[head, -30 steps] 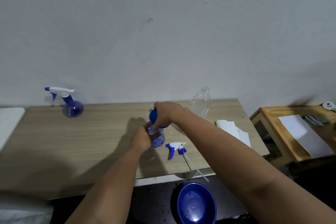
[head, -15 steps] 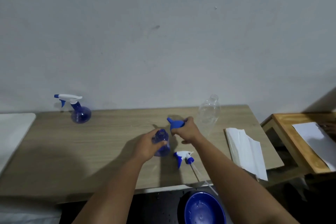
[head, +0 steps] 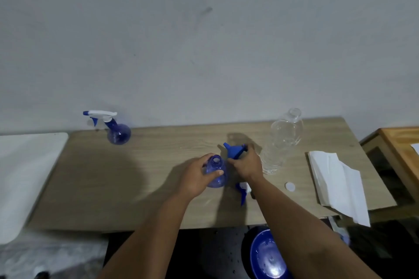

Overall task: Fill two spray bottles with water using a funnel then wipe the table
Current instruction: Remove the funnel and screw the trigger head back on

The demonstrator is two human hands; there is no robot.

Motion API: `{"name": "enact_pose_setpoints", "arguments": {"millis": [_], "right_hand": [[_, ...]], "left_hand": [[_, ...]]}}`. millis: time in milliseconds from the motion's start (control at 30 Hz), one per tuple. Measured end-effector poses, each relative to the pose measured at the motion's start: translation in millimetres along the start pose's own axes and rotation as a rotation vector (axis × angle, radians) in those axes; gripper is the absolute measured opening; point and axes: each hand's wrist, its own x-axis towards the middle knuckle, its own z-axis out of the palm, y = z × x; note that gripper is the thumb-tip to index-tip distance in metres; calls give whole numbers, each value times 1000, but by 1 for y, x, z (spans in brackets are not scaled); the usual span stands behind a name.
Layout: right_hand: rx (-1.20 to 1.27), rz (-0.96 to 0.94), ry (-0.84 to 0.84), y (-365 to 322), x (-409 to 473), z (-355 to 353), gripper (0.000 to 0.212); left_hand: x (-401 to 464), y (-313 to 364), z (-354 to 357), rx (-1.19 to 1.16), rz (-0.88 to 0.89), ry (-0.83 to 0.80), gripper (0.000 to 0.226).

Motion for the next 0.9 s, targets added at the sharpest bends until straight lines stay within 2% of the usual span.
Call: {"name": "enact_pose_setpoints", "arguments": {"millis": [100, 267, 433, 600, 733, 833, 900], "right_hand": [[76, 6, 16, 4, 4, 2, 70], [-44, 28, -2, 6, 5, 2, 80], [-355, -41, 11, 1, -14, -4, 51], [-518, -22, -15, 9, -46, -29, 27], [-716, 85, -103, 24, -57, -52, 34], [-759, 143, -191, 34, -56, -58, 44], [-776, 143, -203, 41, -56, -55, 40]], "left_hand": [[0, 1, 0, 6, -3, -13, 58], [-1, 2, 1, -23, -11, 6, 57], [-6, 7, 4, -21, -16, 16, 46], [-6, 4, 7, -20, -43, 37, 67], [-13, 10, 10, -4, -17, 86, 40], [-16, 13, 13, 7, -15, 77, 42], [-16, 11, 14, 8, -13, 82, 44]]}}
